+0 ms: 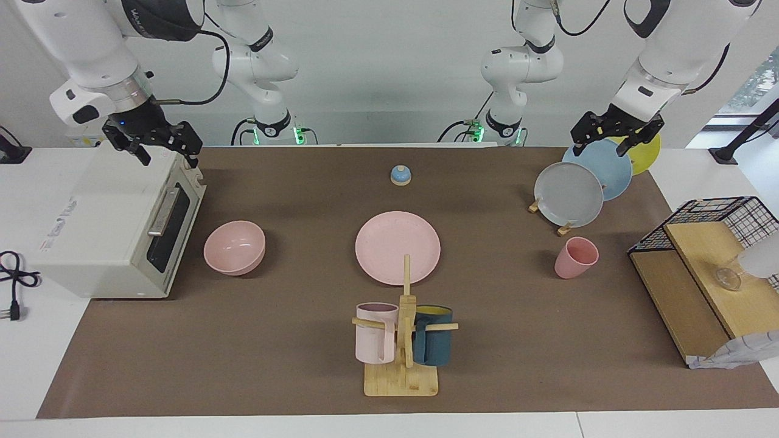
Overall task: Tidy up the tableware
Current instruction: 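Reach the right gripper toward the pink bowl, then lower the right gripper onto the pink bowl rim and grasp it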
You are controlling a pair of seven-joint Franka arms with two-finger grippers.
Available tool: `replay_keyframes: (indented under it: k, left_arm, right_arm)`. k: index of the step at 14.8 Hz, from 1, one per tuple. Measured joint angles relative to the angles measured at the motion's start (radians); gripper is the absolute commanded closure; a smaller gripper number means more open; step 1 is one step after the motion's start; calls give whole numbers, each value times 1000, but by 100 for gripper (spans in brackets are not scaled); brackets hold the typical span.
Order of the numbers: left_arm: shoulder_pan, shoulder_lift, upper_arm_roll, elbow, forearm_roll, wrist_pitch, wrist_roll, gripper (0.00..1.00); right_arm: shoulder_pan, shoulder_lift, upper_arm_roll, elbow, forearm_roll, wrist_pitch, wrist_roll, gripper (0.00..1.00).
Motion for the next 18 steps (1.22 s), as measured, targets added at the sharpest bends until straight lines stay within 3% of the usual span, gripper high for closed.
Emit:
replay_keyframes:
  k: [3,7,10,12,18]
  left_arm:
    - [0,0,0,0,0,0,0,0]
    - [0,0,0,0,0,0,0,0]
    - [0,0,0,0,0,0,0,0]
    - [0,0,0,0,0,0,0,0]
    - [0,0,0,0,0,0,0,0]
  right_arm:
    - [0,0,0,0,0,4,0,0]
    - [10,3,43,-64,19,128,10,0]
    - [23,22,120,-211,22,322,101,0]
    - [41,50,128,-327,22,482,116,0]
    - [108,103,135,-542,22,780,176,0]
